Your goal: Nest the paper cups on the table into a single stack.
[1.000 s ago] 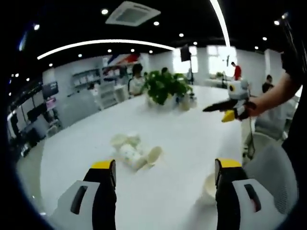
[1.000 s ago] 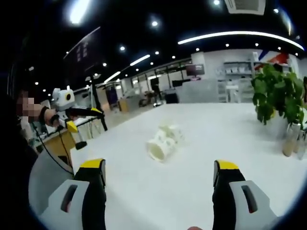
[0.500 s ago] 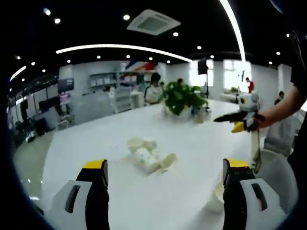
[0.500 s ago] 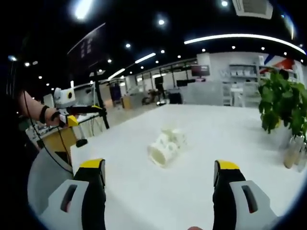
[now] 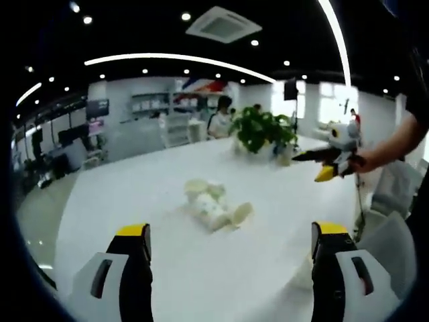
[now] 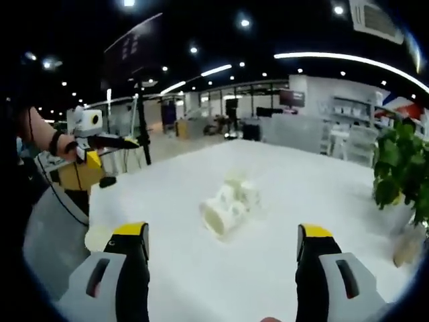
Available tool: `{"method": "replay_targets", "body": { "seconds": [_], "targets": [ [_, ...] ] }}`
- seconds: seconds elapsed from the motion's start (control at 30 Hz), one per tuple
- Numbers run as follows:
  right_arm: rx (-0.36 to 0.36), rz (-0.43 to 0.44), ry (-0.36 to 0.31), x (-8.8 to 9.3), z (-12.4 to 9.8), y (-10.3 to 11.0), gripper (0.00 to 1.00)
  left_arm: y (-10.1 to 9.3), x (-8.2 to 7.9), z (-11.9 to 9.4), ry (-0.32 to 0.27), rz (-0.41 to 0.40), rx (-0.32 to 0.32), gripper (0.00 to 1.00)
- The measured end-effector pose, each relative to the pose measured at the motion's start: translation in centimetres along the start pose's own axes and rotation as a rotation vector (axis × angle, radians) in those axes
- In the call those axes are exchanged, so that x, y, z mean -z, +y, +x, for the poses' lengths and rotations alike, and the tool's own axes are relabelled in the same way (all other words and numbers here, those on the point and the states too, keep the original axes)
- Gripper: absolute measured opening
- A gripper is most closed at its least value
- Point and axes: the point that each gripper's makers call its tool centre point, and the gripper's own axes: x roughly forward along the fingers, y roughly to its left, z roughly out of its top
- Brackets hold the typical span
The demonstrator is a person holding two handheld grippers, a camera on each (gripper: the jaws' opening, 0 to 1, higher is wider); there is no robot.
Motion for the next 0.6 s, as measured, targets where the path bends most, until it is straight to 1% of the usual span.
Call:
{"method": "replay_targets", "body": {
  "seconds": [0.13,0.23,0.43,0.6],
  "targets": [
    [0.02,-0.047,0.019,0.6,2.3,-0.7,0.86,0.1,0.5,0.4,0.0,-0.014,-0.006,0.99],
    [0.029,-0.083,0.049,1.8,4.2,-1.2,0.82,0.0,0.7,0.7,-0.003,-0.022,-0.003,0.99],
    [0.024,-0.11,0.087,3.3,7.0,-1.4,0.73,0.0,1.3,0.9,-0.003,-0.027,-0.008,0.99],
    [0.013,-0.126,0.109,4.0,9.0,-1.4,0.64,0.4,2.0,0.8,0.004,-0.033,-0.021,0.99]
  ]
}}
